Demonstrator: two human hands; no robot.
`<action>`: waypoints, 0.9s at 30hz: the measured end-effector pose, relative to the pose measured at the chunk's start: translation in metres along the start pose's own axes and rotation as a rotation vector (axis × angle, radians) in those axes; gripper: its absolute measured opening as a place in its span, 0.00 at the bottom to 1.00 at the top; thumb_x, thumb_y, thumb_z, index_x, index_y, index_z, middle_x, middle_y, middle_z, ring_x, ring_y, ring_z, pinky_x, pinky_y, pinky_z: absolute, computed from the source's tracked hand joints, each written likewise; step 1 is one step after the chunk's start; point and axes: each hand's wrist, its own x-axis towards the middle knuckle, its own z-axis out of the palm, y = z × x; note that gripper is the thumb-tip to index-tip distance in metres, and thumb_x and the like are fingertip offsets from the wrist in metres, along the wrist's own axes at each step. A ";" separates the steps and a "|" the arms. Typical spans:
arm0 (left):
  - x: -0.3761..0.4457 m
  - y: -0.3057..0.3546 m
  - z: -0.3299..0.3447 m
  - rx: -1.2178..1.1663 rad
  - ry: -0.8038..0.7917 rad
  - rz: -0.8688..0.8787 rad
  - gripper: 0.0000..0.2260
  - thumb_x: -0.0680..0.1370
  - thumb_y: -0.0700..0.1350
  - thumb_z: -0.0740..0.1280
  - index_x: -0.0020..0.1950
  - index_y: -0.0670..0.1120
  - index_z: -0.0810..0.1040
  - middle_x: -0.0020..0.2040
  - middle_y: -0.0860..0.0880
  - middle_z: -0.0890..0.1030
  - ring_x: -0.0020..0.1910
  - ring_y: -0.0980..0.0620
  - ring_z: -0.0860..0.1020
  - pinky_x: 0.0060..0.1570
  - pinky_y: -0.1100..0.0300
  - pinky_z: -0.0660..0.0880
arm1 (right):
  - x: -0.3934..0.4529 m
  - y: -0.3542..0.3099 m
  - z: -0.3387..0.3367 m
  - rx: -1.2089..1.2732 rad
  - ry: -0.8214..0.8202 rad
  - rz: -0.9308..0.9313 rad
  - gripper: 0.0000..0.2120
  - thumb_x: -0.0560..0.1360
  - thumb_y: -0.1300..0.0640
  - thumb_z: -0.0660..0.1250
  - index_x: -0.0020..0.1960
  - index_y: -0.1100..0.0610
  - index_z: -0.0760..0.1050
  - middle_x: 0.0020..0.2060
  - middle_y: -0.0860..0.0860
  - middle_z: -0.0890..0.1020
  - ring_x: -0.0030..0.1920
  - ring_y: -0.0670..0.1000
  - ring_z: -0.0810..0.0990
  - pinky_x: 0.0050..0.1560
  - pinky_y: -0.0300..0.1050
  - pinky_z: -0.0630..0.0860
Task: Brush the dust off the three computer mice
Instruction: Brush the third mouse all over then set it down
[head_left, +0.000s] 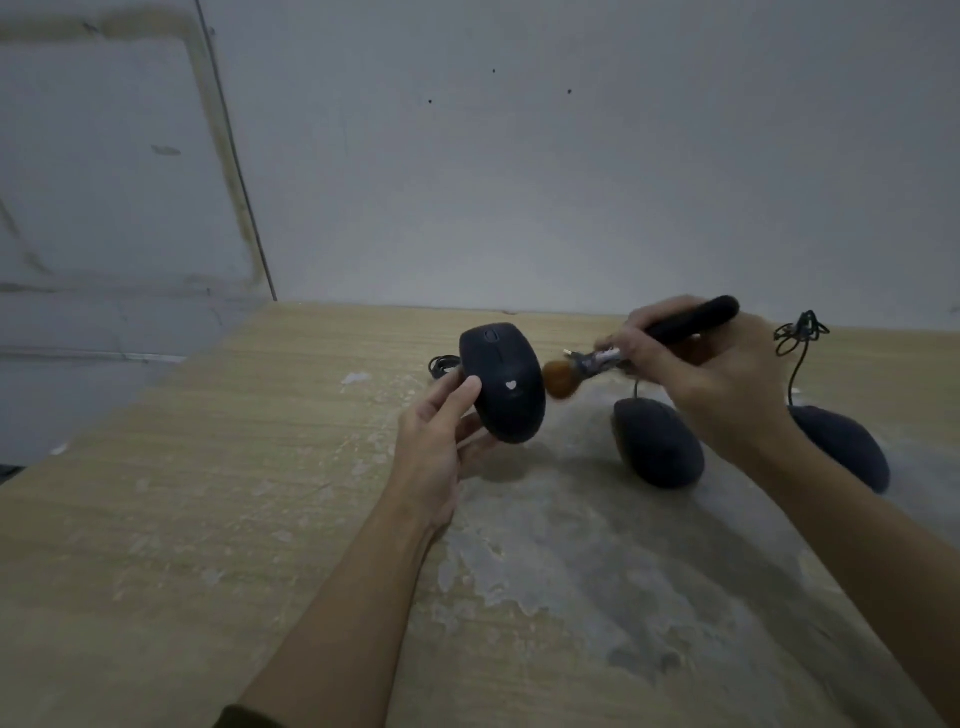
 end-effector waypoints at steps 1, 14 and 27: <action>0.000 0.000 0.000 0.018 -0.009 -0.002 0.08 0.77 0.41 0.62 0.52 0.51 0.79 0.39 0.56 0.85 0.42 0.53 0.82 0.42 0.57 0.79 | 0.000 -0.002 0.001 0.000 -0.082 0.016 0.07 0.70 0.57 0.71 0.42 0.61 0.79 0.38 0.50 0.84 0.43 0.50 0.84 0.45 0.41 0.80; -0.004 0.000 0.003 0.118 -0.045 0.025 0.13 0.77 0.42 0.61 0.61 0.49 0.76 0.59 0.43 0.79 0.55 0.49 0.78 0.50 0.53 0.76 | 0.025 -0.001 0.003 0.046 0.071 0.182 0.02 0.72 0.65 0.68 0.42 0.60 0.77 0.38 0.54 0.83 0.44 0.53 0.85 0.48 0.48 0.82; -0.005 0.000 0.006 0.229 -0.096 0.100 0.15 0.78 0.40 0.60 0.64 0.48 0.75 0.56 0.47 0.80 0.50 0.53 0.80 0.42 0.60 0.79 | 0.034 0.010 0.014 -0.019 0.184 0.164 0.06 0.72 0.59 0.69 0.37 0.51 0.77 0.37 0.53 0.82 0.44 0.56 0.84 0.49 0.56 0.81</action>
